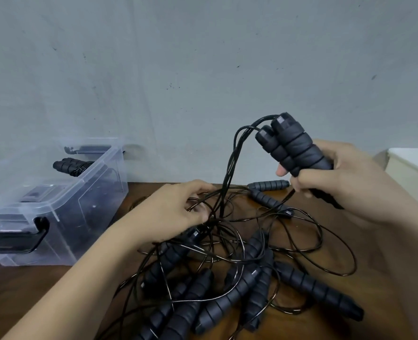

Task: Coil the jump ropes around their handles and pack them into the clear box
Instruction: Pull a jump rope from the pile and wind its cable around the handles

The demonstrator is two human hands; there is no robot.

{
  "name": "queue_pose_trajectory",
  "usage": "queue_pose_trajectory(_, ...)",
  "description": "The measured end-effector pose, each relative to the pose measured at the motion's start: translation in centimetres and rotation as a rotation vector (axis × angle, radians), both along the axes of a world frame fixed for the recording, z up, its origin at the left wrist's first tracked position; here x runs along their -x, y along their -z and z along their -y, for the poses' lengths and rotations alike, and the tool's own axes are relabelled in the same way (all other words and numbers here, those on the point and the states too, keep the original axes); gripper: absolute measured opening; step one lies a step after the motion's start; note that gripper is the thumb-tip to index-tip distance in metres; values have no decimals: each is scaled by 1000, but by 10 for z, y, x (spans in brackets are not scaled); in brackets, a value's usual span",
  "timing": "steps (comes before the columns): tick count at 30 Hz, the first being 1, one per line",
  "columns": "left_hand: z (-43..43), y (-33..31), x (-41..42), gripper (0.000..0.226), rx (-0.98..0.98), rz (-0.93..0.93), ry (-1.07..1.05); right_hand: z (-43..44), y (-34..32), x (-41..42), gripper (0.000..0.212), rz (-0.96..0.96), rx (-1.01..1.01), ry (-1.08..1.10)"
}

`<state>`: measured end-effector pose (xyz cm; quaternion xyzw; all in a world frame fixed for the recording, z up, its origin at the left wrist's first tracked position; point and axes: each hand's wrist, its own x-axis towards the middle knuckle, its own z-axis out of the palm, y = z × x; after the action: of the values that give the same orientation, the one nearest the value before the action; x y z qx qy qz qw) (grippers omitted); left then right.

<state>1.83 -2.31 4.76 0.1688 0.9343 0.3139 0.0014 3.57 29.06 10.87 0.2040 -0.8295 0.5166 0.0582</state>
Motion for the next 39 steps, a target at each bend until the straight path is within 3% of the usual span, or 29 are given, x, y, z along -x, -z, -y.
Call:
queue_pose_trajectory(3,3,-7,2,11,-227,47,-54,5,-10,6,23,-13,-9,47)
queue_pose_trajectory(7,34,-44,13,18,-594,-223,-302,-2,-28,21,21,-45,104,174)
queue_pose_trajectory(8,43,-52,15,18,-627,-273,-326,-5,-29,24,21,-48,135,206)
queue_pose_trajectory(12,60,-60,22,21,-429,-371,-412,-11,-15,40,20,34,80,249)
queue_pose_trajectory(16,65,-65,33,17,-658,-292,-432,-19,11,70,22,133,-155,292)
queue_pose_trajectory(18,62,-64,36,15,-579,-213,-371,-18,26,82,15,137,-352,308)
queue_pose_trajectory(20,57,-59,36,14,-481,-181,-327,-18,45,95,22,136,-498,327)
queue_pose_trajectory(24,56,-52,37,22,-428,-152,-351,-19,76,108,29,212,-655,341)
queue_pose_trajectory(27,55,-46,37,45,-315,-105,-360,-21,92,111,30,225,-656,360)
queue_pose_trajectory(31,51,-40,35,77,-161,-188,-405,-30,107,119,52,246,-694,446)
queue_pose_trajectory(34,38,-43,29,70,-131,-322,-343,-29,111,120,84,133,-810,566)
queue_pose_trajectory(39,-8,-41,31,45,-101,-416,-77,-1,106,107,63,-18,-720,382)
